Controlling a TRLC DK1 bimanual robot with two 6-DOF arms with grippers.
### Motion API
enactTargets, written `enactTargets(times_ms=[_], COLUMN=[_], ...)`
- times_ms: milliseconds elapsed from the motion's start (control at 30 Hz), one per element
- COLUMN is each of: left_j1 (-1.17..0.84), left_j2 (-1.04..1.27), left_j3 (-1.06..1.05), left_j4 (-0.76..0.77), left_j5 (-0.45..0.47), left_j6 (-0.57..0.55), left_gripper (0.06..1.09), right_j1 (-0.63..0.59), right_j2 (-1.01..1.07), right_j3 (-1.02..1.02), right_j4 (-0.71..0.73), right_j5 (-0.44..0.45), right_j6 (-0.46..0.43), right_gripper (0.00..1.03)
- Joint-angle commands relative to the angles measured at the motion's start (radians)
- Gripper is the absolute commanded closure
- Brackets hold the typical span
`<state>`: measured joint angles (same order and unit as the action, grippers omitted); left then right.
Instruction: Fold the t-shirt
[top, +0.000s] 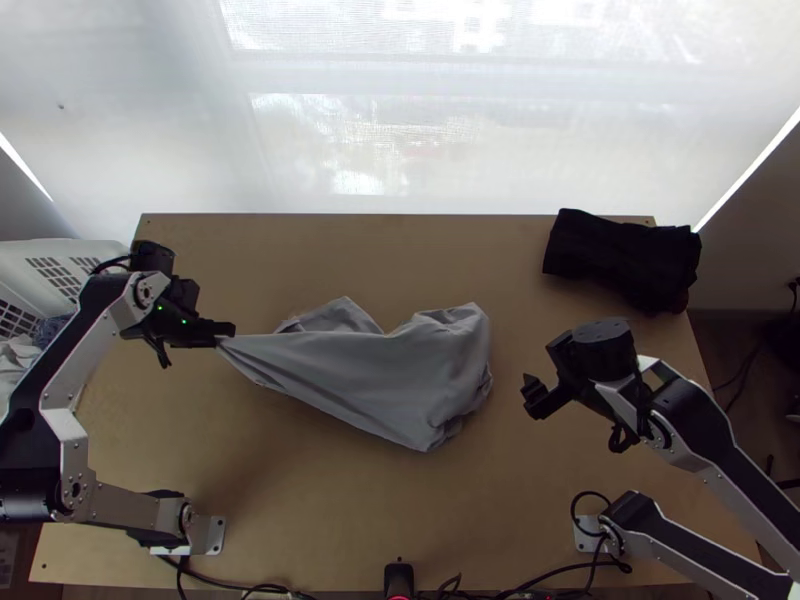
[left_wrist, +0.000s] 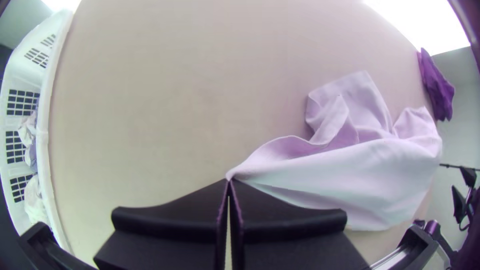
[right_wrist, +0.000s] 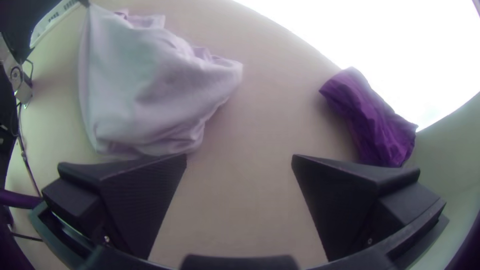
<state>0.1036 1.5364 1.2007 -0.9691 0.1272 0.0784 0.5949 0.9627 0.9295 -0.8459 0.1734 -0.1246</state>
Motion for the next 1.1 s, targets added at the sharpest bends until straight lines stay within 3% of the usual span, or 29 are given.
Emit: enactTargets(times_ms=[0,233,467,700,800,900,1067], left_j1=[0.13,0.137,0.137,0.143,0.145,0.145,0.15], left_j2=[0.027,0.01,-0.027,-0.059,-0.062,-0.065,-0.065], left_j3=[0.034,-0.027,-0.089,-0.141,-0.144,-0.142,-0.147], left_j4=[0.061,0.078,0.084,0.095,0.096,0.096,0.096], left_j5=[0.0,-0.001,-0.001,-0.009,-0.021,-0.032,-0.035], left_j6=[-0.025,-0.039,-0.046,-0.051,-0.049,-0.046,-0.043], left_gripper=[1.05,1.05,1.05,1.05,1.05,1.05,1.05], right_j1=[0.128,0.289,0.367,0.473,0.502,0.51,0.506], right_j2=[0.056,0.206,0.343,0.415,0.439,0.459,0.512], right_j3=[-0.031,-0.05,-0.055,-0.092,-0.097,-0.097,-0.098], right_j4=[-0.01,0.042,0.16,0.291,0.306,0.324,0.363], right_j5=[-0.015,-0.023,-0.127,-0.133,-0.133,-0.135,-0.135], right_j6=[-0.012,-0.026,-0.021,-0.021,-0.021,-0.021,-0.018], right_gripper=[0.05,0.05,0.05,0.05,0.06,0.16,0.16])
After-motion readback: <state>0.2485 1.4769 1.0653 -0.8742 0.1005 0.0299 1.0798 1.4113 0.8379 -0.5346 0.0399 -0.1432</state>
